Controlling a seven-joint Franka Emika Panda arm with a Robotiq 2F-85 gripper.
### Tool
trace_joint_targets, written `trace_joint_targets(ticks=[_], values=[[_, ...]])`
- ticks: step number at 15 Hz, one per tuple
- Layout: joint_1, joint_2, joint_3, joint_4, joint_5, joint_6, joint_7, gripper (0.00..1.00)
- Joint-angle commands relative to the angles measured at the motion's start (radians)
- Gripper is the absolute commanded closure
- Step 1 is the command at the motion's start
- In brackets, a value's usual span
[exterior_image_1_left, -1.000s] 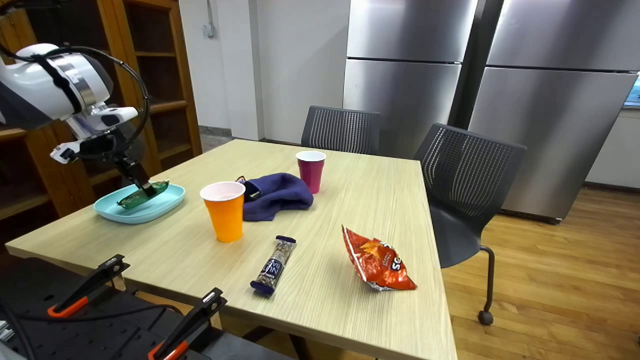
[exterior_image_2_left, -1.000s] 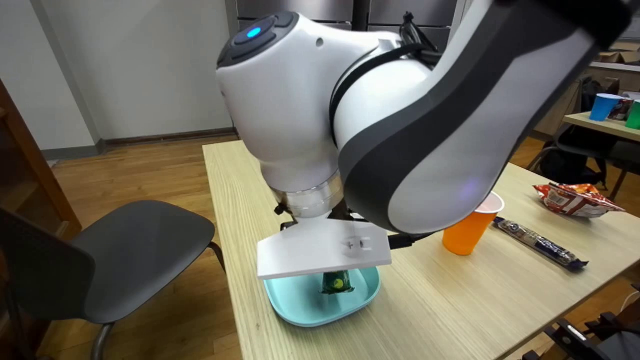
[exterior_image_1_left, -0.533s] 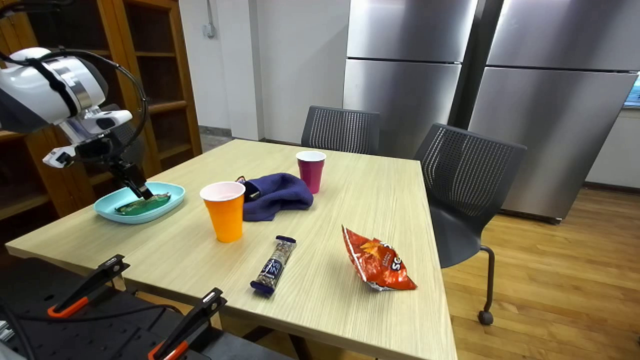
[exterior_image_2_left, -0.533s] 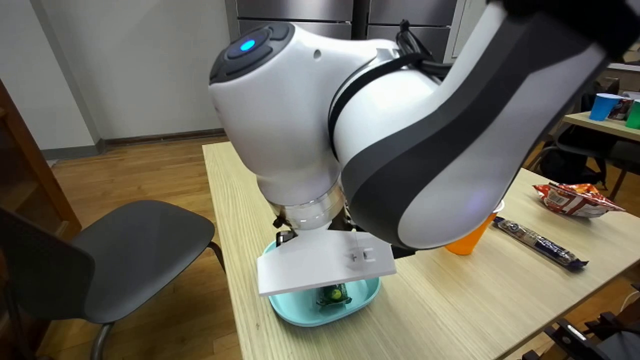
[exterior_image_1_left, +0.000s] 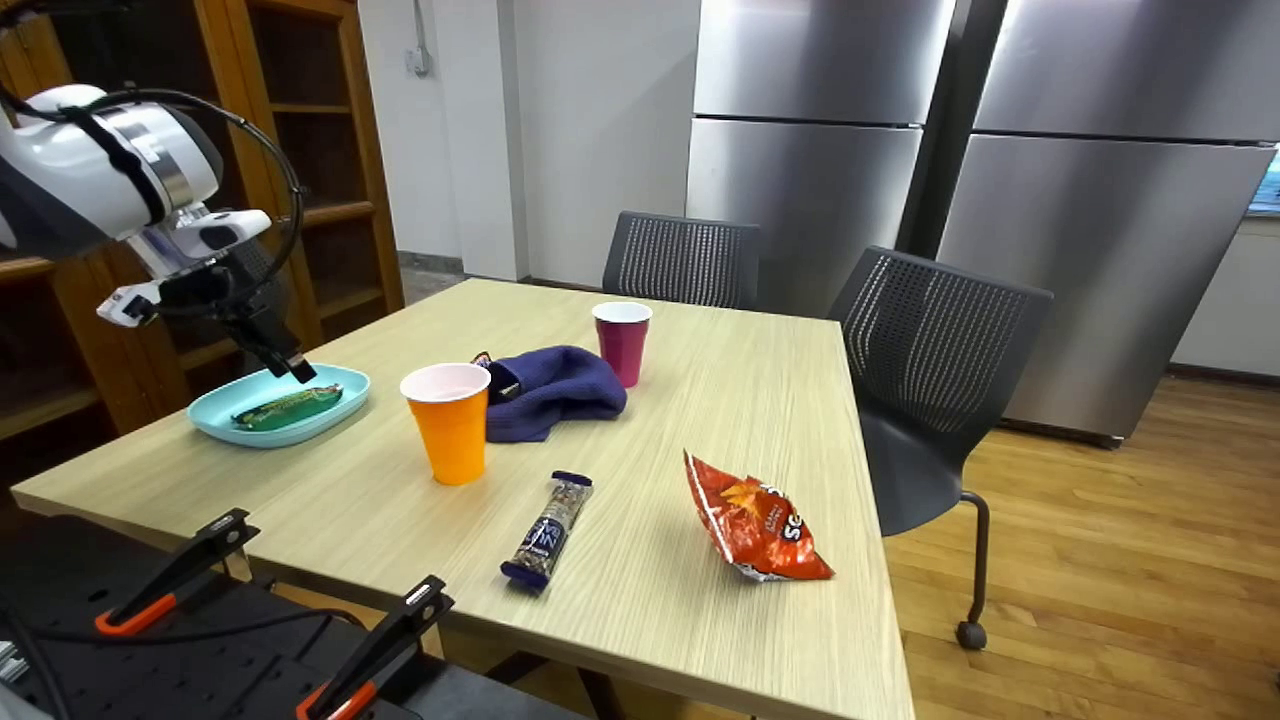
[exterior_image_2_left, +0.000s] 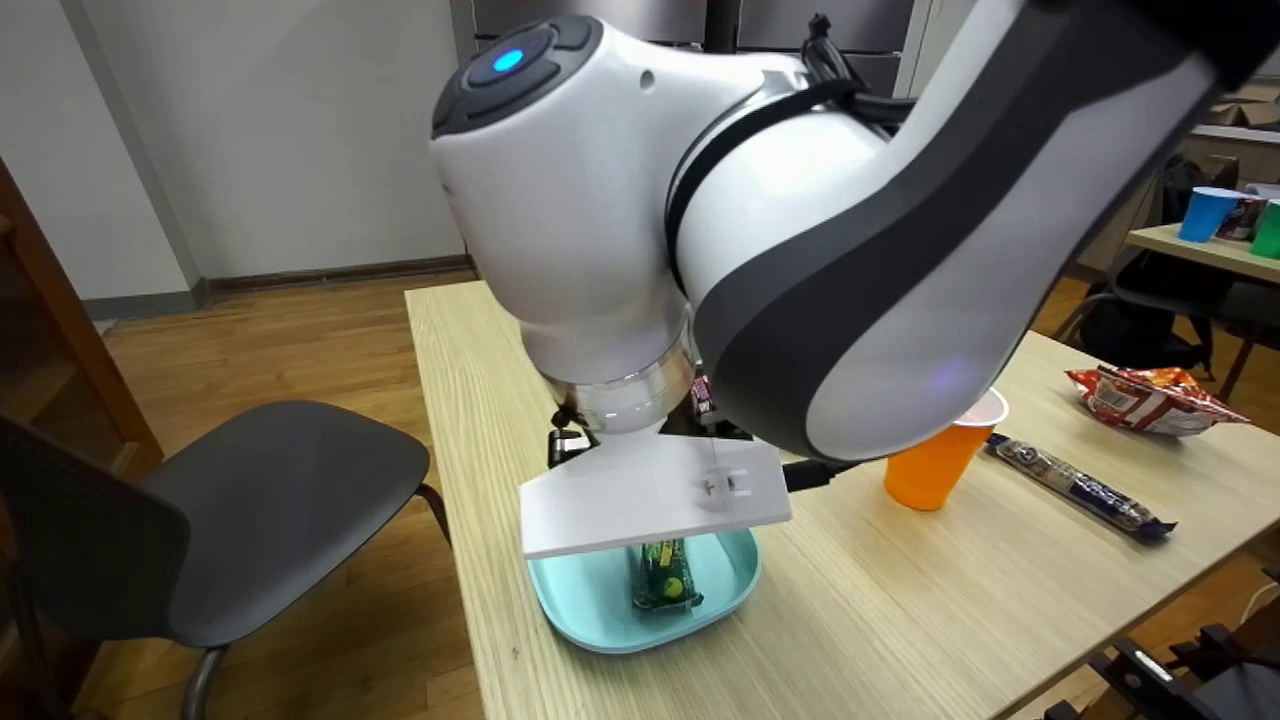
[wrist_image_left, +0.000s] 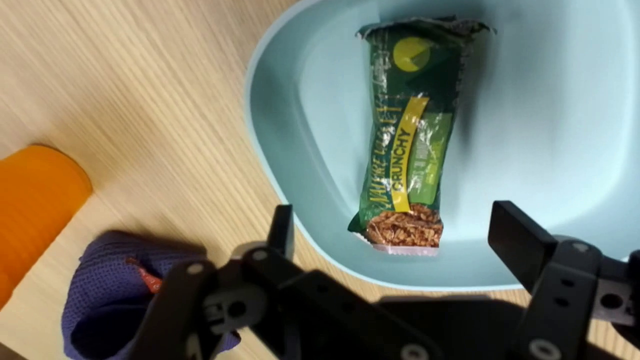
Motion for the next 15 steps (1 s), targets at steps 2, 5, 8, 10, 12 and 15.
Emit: trace_joint_targets(ticks=[2,5,8,10,12,15], values=[[-0.066,-0.049,0.012,-0.009,0.0,-0.034,0.042,0.0],[-0.117,-0.046,0.01,0.021,0.002,-0.029,0.056,0.0],[-0.147,-0.028,0.028,0.028,-0.015,-0.02,0.044,0.0],[-0.158,-0.028,0.027,0.034,-0.014,-0.02,0.046,0.0],[-0.157,-0.028,0.028,0.035,-0.014,-0.02,0.051,0.0],[-0.157,-0.028,0.028,0.035,-0.014,-0.02,0.052,0.0]])
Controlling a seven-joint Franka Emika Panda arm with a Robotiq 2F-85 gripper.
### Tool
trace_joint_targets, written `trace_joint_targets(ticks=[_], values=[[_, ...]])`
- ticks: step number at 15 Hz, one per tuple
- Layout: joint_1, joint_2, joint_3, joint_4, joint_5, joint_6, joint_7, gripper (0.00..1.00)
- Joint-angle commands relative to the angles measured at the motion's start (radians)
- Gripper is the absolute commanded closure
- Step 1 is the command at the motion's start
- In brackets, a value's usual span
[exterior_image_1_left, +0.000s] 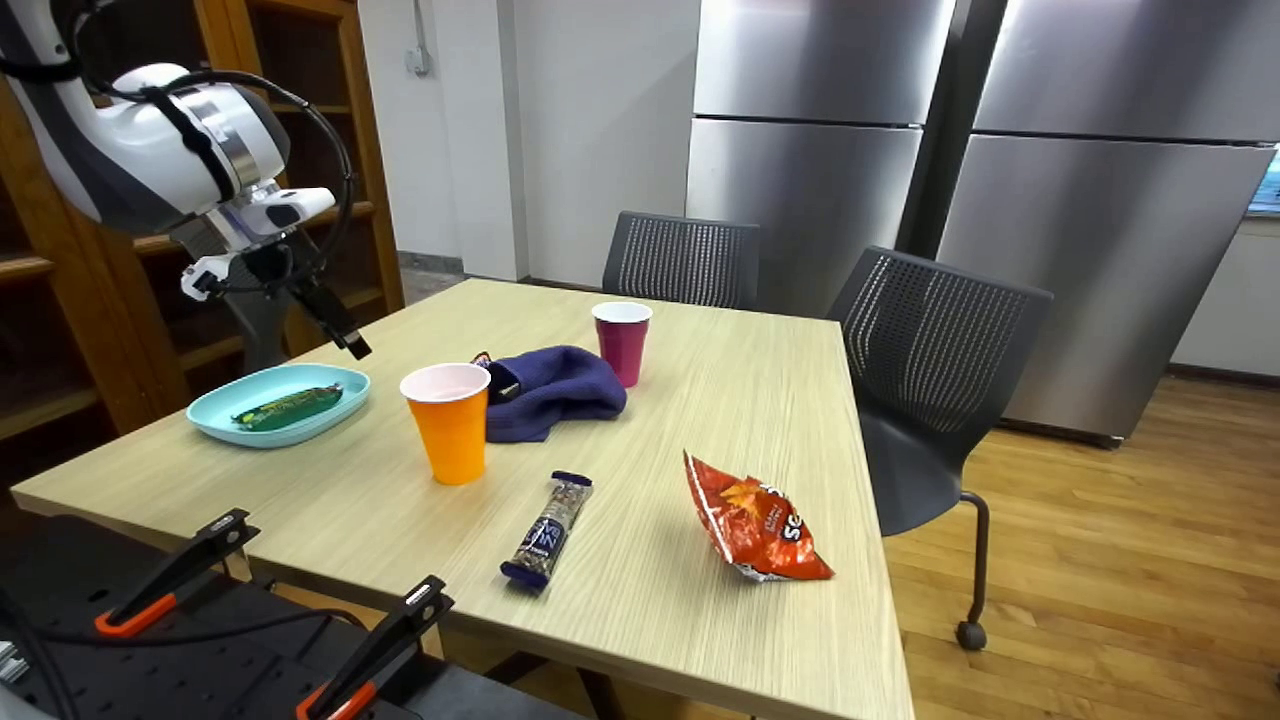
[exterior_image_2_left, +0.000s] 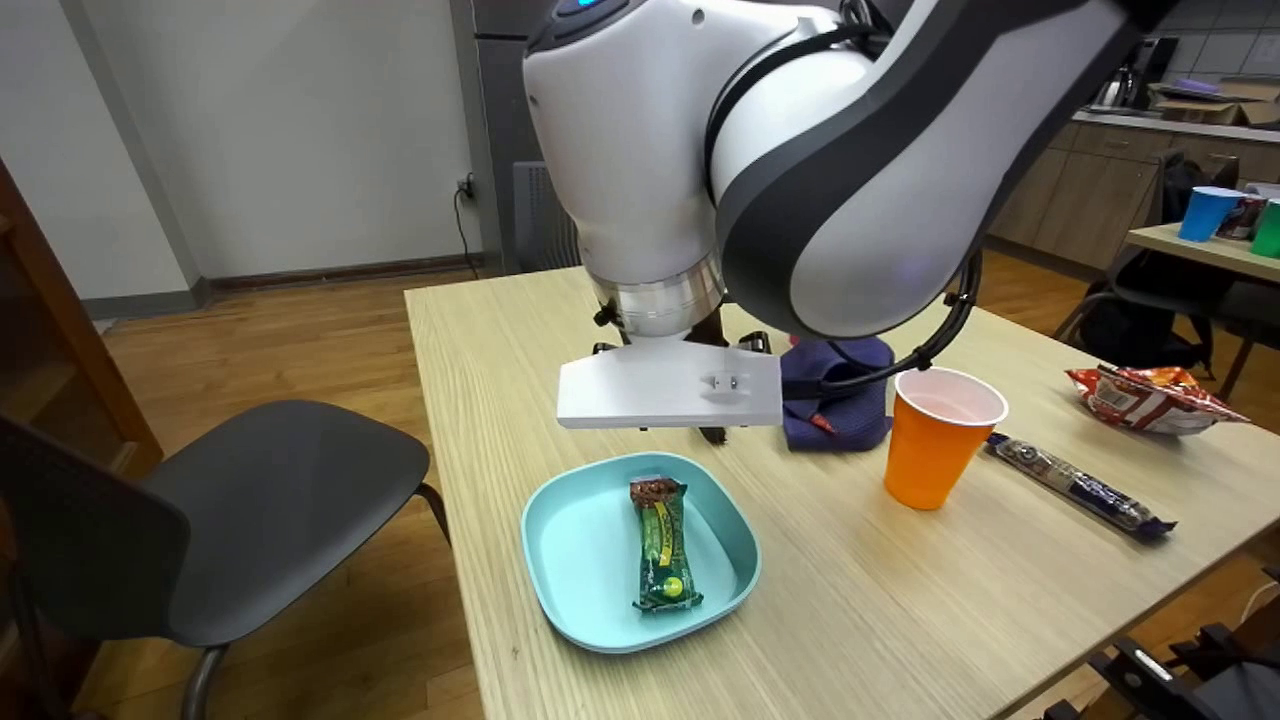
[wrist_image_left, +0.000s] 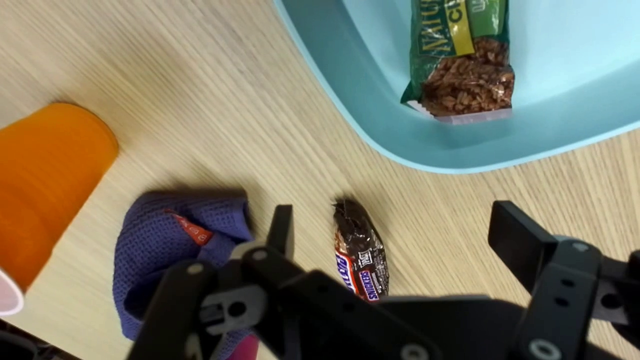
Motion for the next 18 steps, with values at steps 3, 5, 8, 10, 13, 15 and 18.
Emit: trace_joint_targets(ticks=[3,5,8,10,13,15,18], values=[[-0.033,-0.001,0.034,0.003,-0.018,-0.011,0.01,0.0],[-0.033,-0.001,0.034,0.003,-0.018,-0.011,0.01,0.0],[-0.033,-0.001,0.034,0.003,-0.018,-0.011,0.01,0.0],[-0.041,-0.002,0.016,0.011,-0.028,-0.004,0.04,0.0],[-0.076,-0.013,-0.002,0.016,-0.047,0.013,0.049,0.0],[-0.113,-0.01,-0.009,0.026,-0.058,0.042,0.044,0.0],[-0.183,0.007,-0.002,0.047,-0.032,0.088,-0.026,0.0]])
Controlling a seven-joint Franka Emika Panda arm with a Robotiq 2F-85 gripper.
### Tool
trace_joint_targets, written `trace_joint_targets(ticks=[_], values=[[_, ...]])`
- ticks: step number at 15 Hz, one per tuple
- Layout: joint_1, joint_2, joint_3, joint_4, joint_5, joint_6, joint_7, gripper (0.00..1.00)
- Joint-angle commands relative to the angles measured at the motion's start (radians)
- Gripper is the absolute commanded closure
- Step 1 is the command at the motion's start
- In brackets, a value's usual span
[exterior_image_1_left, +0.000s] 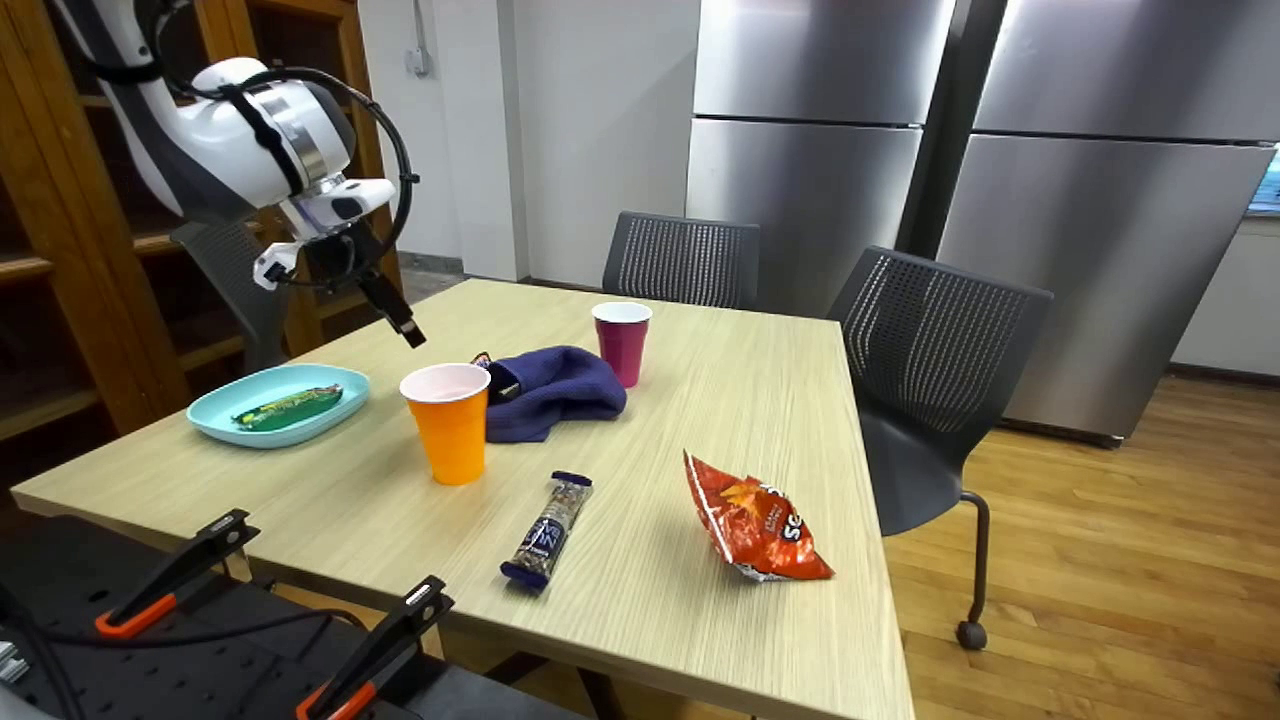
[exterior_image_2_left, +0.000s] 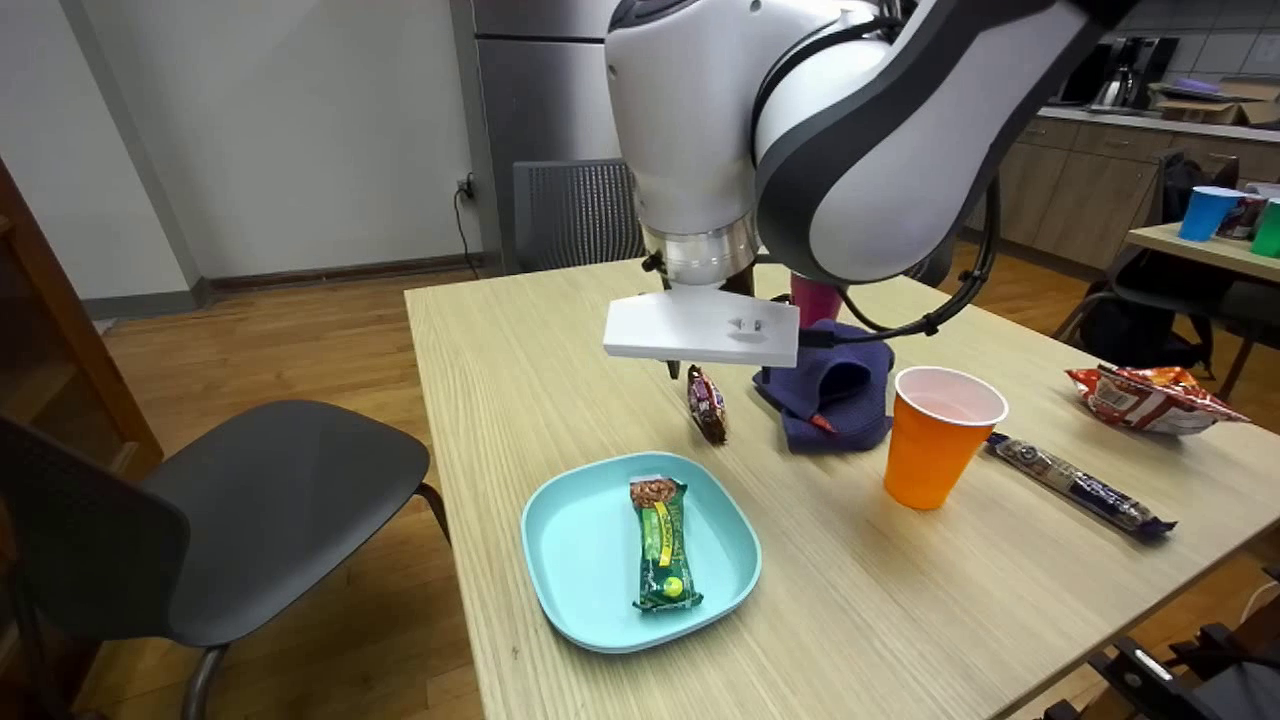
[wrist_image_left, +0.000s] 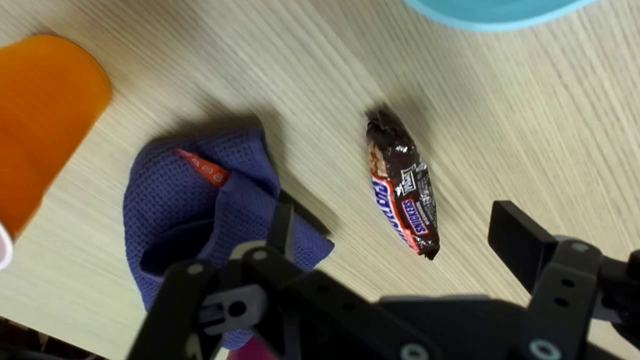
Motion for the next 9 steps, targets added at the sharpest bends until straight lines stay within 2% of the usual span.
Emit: trace_joint_targets(ticks=[1,4,9], values=[[-0.075,0.011,0.014,0.025,-0.004,0.048,-0.05,0.0],[-0.123,0.027,0.032,0.047,0.023,0.082,-0.159,0.0],[-0.144,0.052,0.046,0.075,0.093,0.101,-0.316,0.0]])
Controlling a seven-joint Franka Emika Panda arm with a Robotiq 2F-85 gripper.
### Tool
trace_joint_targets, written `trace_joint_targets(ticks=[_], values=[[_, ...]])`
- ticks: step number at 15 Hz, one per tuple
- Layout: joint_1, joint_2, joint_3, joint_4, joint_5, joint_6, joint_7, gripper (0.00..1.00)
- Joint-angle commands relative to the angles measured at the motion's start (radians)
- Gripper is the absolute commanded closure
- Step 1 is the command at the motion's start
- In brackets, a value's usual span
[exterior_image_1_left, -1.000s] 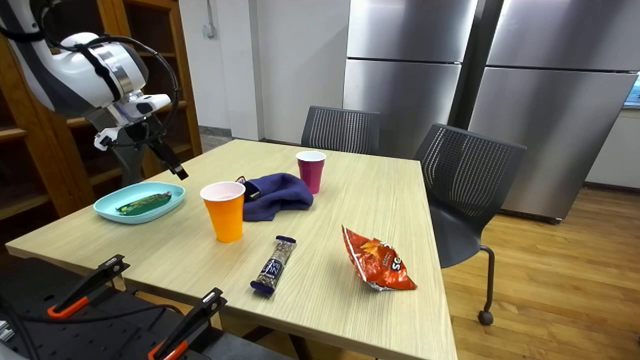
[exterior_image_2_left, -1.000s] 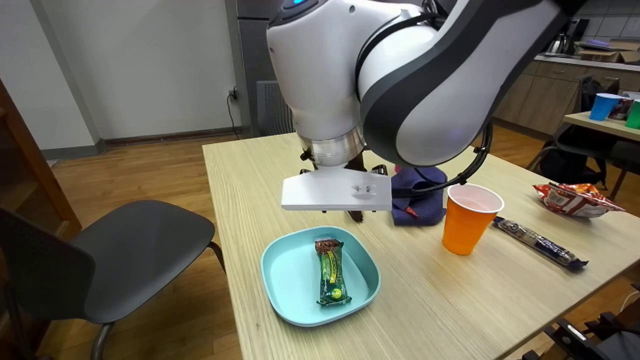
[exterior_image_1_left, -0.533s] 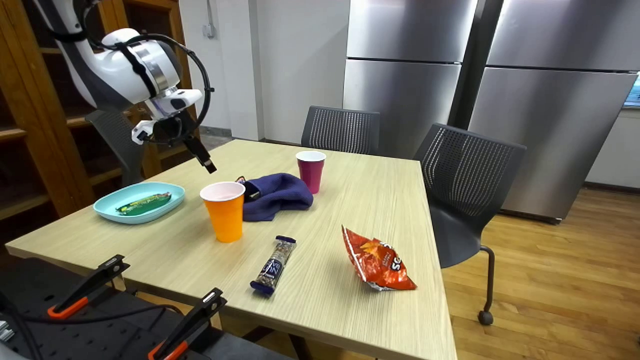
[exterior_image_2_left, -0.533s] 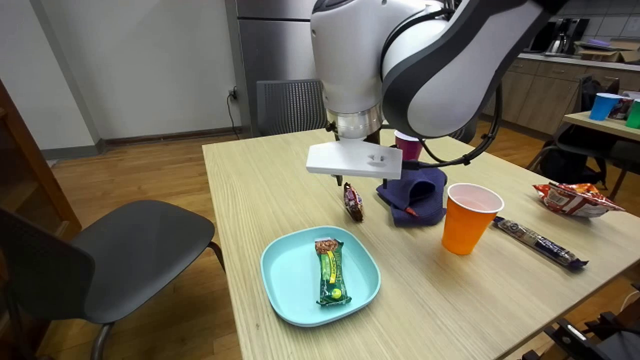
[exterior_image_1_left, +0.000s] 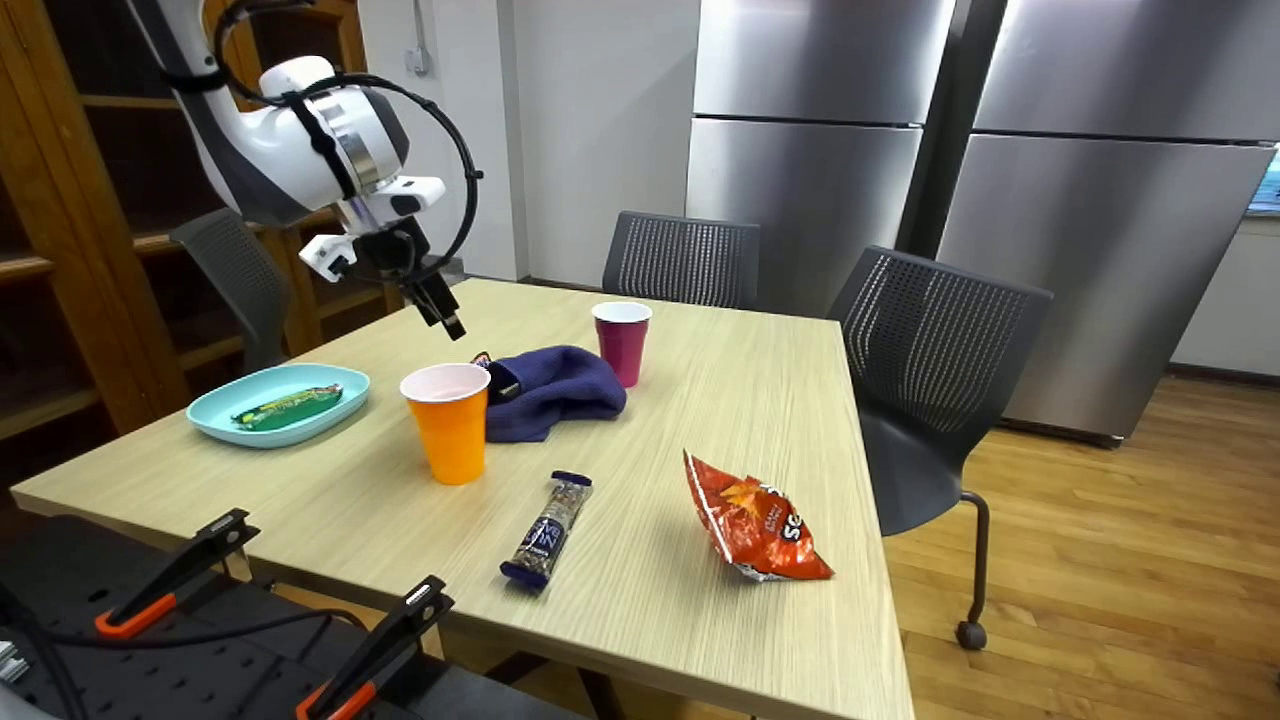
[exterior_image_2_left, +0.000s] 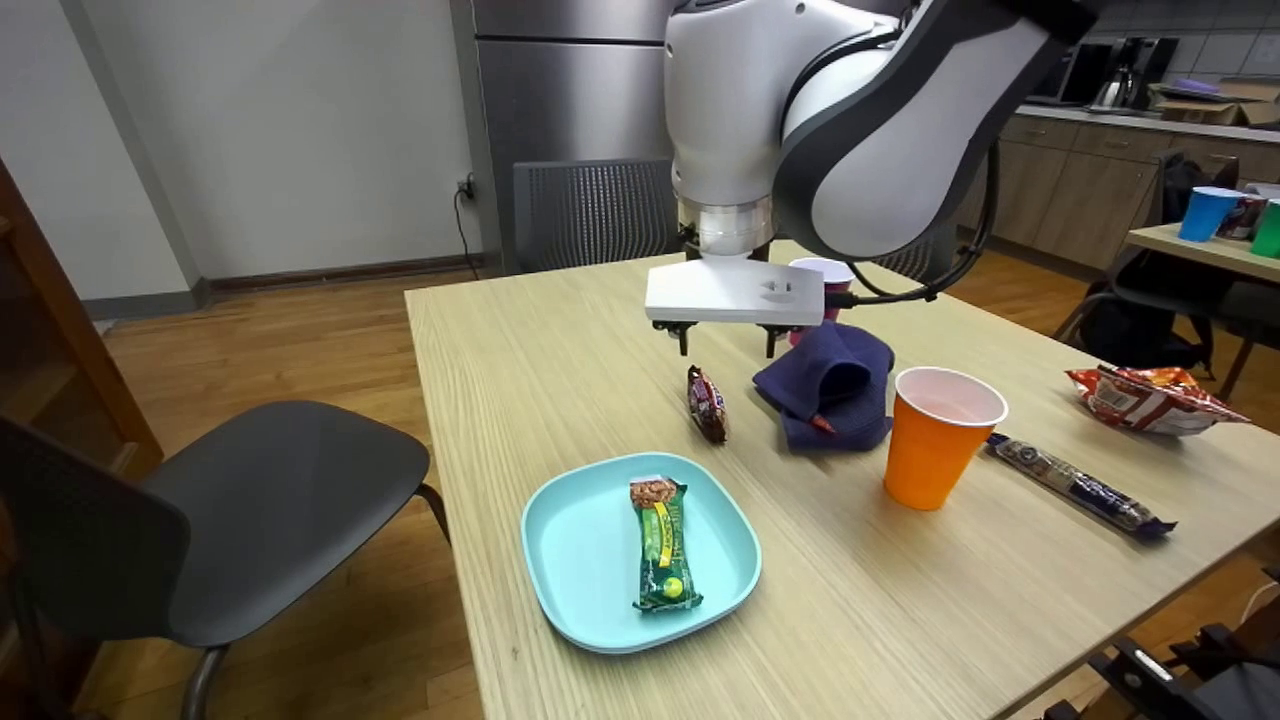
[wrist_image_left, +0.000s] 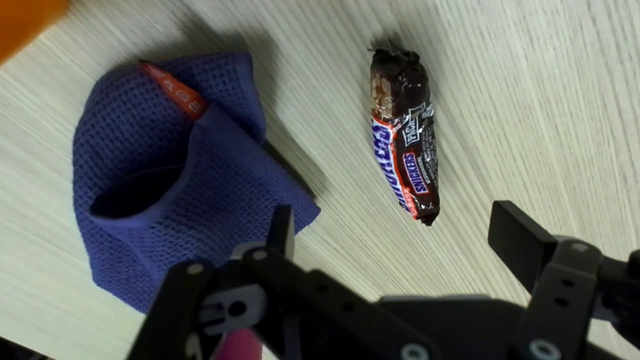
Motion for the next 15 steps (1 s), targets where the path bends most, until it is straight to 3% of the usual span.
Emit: trace_joint_targets(ticks=[1,8,15], values=[[-0.034,0.031,0.034,0.041,0.083,0.011,-0.144,0.0],[-0.011,0.106,-0.006,0.083,0.233,0.104,-0.326,0.0],[0.0,0.161,-0.034,0.116,0.412,0.107,-0.494,0.0]])
